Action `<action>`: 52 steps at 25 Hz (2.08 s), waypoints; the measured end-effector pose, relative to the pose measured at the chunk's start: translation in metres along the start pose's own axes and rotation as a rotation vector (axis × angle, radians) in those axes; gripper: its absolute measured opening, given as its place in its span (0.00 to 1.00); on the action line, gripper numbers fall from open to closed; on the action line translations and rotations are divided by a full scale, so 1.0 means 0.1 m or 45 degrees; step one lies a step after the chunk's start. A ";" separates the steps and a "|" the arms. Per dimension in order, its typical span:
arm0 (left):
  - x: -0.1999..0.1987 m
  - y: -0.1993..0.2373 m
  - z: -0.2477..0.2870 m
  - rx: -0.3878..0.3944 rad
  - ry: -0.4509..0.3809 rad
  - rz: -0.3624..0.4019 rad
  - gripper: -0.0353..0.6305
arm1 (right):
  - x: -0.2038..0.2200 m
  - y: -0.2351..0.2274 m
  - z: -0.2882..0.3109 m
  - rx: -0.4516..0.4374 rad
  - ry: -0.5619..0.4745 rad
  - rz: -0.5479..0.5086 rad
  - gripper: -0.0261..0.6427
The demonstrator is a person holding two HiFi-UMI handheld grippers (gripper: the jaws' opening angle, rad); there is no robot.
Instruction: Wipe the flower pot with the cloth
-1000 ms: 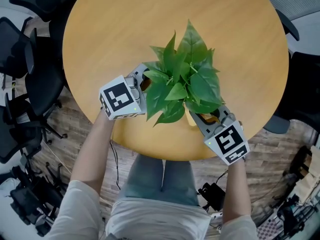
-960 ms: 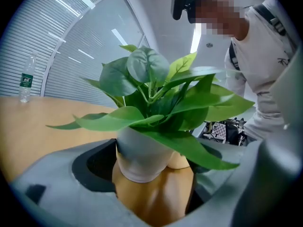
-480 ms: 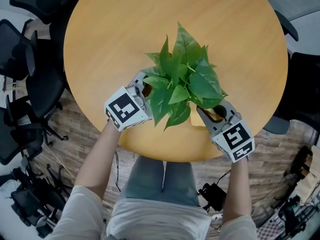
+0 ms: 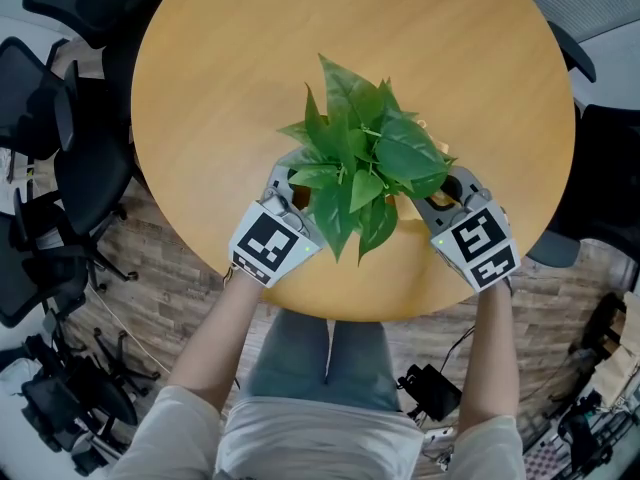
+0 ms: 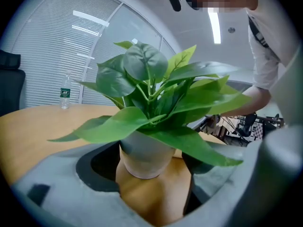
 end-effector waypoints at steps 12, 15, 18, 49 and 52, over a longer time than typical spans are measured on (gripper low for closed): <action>0.01 -0.05 0.02 -0.093 0.005 -0.049 0.66 | -0.16 0.01 0.02 0.019 -0.009 -0.135 0.13; 0.01 -0.05 0.03 -0.108 0.011 -0.036 0.66 | -0.15 0.05 0.01 0.034 0.007 -0.163 0.13; 0.01 -0.07 0.03 -0.128 0.025 -0.036 0.66 | -0.13 0.10 0.00 0.030 0.010 -0.163 0.13; 0.01 0.01 -0.13 -0.027 0.050 0.056 0.67 | -0.04 0.63 -0.01 -0.047 -0.004 -0.120 0.13; 0.03 0.12 -0.20 0.096 0.103 0.182 0.67 | -0.04 0.62 -0.01 -0.053 -0.006 -0.114 0.13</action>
Point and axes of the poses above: the fingertips, and each gripper's own axes: z forward along the fingers, y to its left, x out of its underside, the point moved 8 cm from there along -z, backward along the fingers, and after that the axes turned 11 degrees about y, right-handed, at the moved point
